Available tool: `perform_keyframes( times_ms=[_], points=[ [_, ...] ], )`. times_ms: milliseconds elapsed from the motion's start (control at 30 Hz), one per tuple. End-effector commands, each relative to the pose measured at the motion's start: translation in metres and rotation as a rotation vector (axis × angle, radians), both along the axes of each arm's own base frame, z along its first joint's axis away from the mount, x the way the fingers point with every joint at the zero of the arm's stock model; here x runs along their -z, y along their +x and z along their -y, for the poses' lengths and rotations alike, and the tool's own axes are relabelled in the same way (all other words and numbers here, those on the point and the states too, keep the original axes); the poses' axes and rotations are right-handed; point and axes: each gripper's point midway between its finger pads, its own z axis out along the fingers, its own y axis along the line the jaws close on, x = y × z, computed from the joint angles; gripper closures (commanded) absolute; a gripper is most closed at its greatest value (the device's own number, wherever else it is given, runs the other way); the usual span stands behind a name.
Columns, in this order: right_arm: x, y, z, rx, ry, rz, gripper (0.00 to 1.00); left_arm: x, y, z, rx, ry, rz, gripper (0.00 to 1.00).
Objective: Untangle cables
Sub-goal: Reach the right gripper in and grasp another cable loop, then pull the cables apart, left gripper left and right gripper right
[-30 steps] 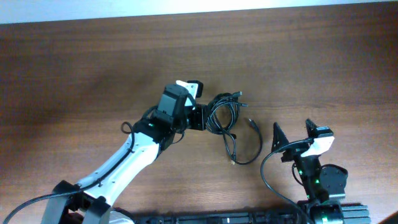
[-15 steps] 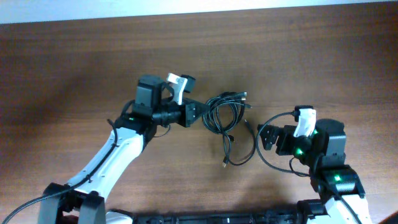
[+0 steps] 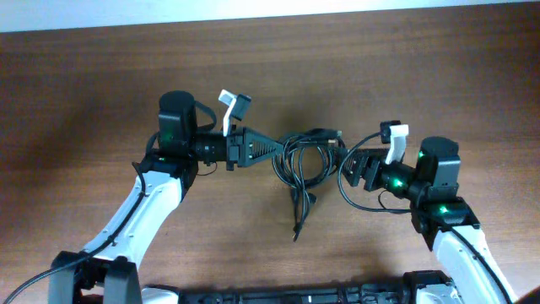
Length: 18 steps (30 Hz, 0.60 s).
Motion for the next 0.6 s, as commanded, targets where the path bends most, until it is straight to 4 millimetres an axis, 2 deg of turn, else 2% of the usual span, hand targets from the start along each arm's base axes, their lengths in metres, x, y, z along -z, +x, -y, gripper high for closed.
perform_keyframes(
  times_ms=[0, 33, 67, 133, 200, 233, 267, 333, 367, 433, 467, 533, 567],
  points=[
    [-0.023, -0.003, -0.014, -0.114, 0.075, 0.069, 0.25, -0.016, -0.014, -0.002, 0.073, -0.041, 0.005, 1.0],
    [-0.024, -0.002, -0.014, -0.107, 0.09, 0.061, 0.26, -0.017, -0.015, -0.002, 0.079, -0.044, 0.001, 1.0],
    [-0.026, -0.001, -0.014, -0.106, 0.093, 0.064, 0.36, -0.017, -0.015, -0.002, 0.078, -0.043, -0.007, 1.0],
    [-0.026, 0.0, -0.014, -0.102, 0.091, 0.067, 0.67, -0.017, -0.015, -0.002, 0.079, -0.043, -0.006, 1.0],
    [-0.023, 0.002, -0.011, -0.081, 0.08, 0.062, 0.9, -0.017, -0.015, -0.002, 0.078, -0.043, -0.005, 1.0],
    [-0.013, 0.007, -0.004, -0.021, 0.047, 0.029, 0.96, -0.017, -0.014, -0.002, 0.077, -0.043, 0.0, 1.0],
    [-0.006, 0.01, 0.002, 0.02, 0.023, 0.001, 0.96, -0.018, -0.014, -0.002, 0.078, -0.045, 0.007, 1.0],
    [0.025, 0.012, 0.024, 0.163, -0.073, -0.114, 0.96, -0.018, -0.014, -0.002, 0.08, -0.048, 0.039, 1.0],
    [0.043, 0.01, 0.04, 0.249, -0.143, -0.18, 0.96, -0.018, -0.014, -0.002, 0.08, -0.05, 0.058, 1.0],
    [0.082, -0.005, 0.084, 0.479, -0.308, -0.359, 0.96, -0.015, -0.008, -0.001, 0.049, -0.036, 0.083, 1.0],
    [0.094, -0.015, 0.104, 0.594, -0.366, -0.436, 0.96, -0.013, -0.002, -0.001, 0.015, -0.02, 0.087, 1.0],
    [0.106, -0.031, 0.128, 0.739, -0.431, -0.528, 0.96, -0.005, 0.009, -0.001, -0.053, 0.019, 0.108, 1.0],
    [0.109, -0.038, 0.134, 0.773, -0.454, -0.555, 0.96, 0.007, 0.019, -0.003, -0.123, 0.072, 0.076, 1.0]
  ],
)
